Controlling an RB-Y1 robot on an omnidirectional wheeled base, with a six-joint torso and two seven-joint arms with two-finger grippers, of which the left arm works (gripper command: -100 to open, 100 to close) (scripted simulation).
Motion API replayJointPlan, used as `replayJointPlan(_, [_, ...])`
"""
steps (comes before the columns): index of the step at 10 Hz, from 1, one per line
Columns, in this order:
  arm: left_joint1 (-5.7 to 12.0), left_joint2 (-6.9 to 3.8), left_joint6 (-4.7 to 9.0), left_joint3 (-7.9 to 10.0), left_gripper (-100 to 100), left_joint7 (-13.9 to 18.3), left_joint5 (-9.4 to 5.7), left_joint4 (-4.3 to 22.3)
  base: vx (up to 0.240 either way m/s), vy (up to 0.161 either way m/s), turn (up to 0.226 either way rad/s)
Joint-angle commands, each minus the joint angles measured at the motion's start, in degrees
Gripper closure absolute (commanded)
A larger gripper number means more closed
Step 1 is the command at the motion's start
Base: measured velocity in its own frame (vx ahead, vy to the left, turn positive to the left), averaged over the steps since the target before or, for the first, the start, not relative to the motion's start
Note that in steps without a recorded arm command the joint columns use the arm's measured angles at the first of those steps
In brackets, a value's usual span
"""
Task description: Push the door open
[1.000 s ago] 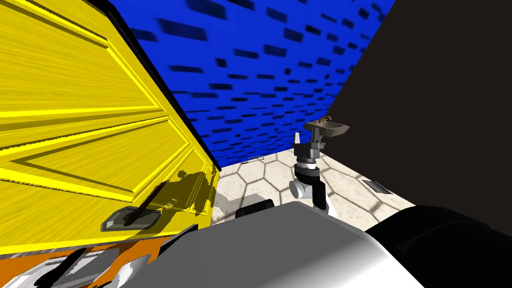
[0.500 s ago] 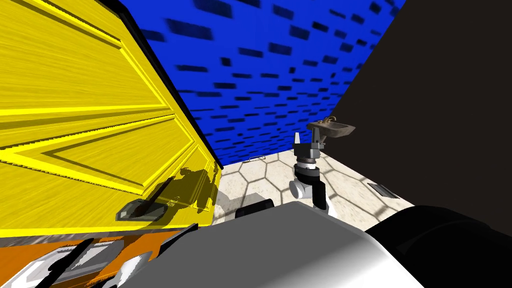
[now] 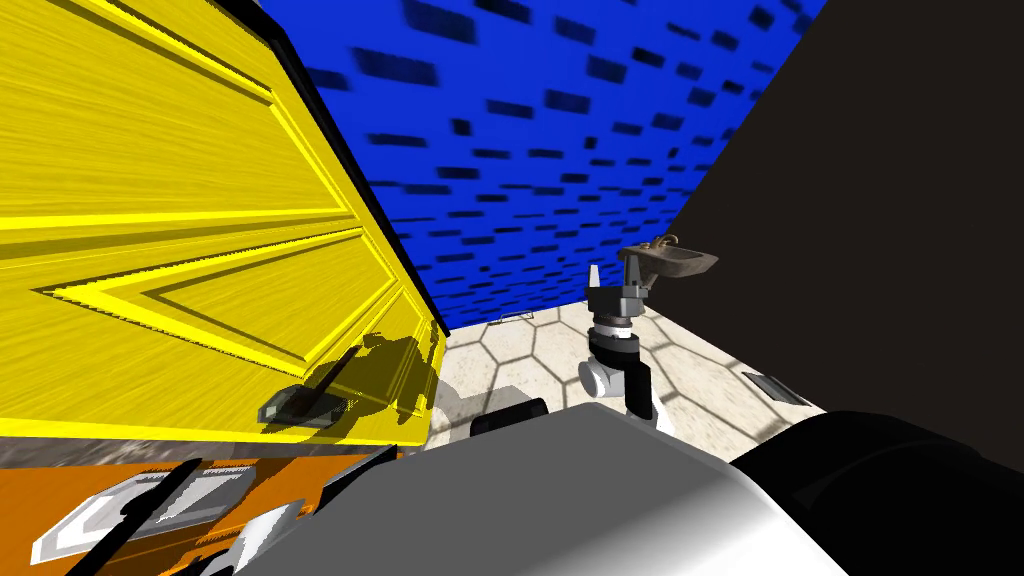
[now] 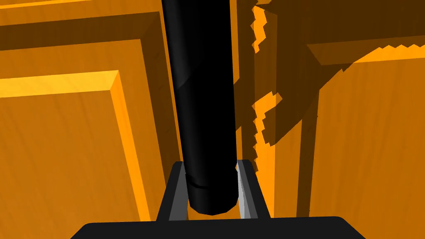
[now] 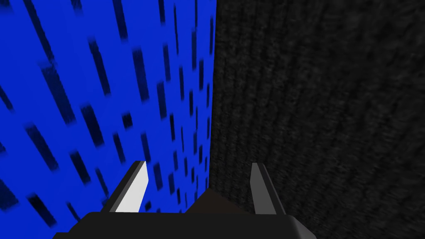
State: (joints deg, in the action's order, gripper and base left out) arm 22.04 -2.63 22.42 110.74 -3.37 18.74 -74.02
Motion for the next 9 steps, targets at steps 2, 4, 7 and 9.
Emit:
replayJointPlan(2, [-1.04,-1.21,1.52,1.10,100,-0.62,-0.29,0.45,-0.014,0.014,0.038])
replayJointPlan(4, [-0.85,-1.36,1.79,0.95,100,-0.96,-0.35,0.72,-0.013,0.017,0.051])
replayJointPlan(7, [-0.10,-2.63,1.35,-1.46,-100,-1.56,-0.18,0.30,-0.025,-0.078,0.159])
replayJointPlan(9, [0.11,-3.07,1.01,-1.38,-100,-1.94,-0.10,-1.18,-0.030,-0.175,0.090])
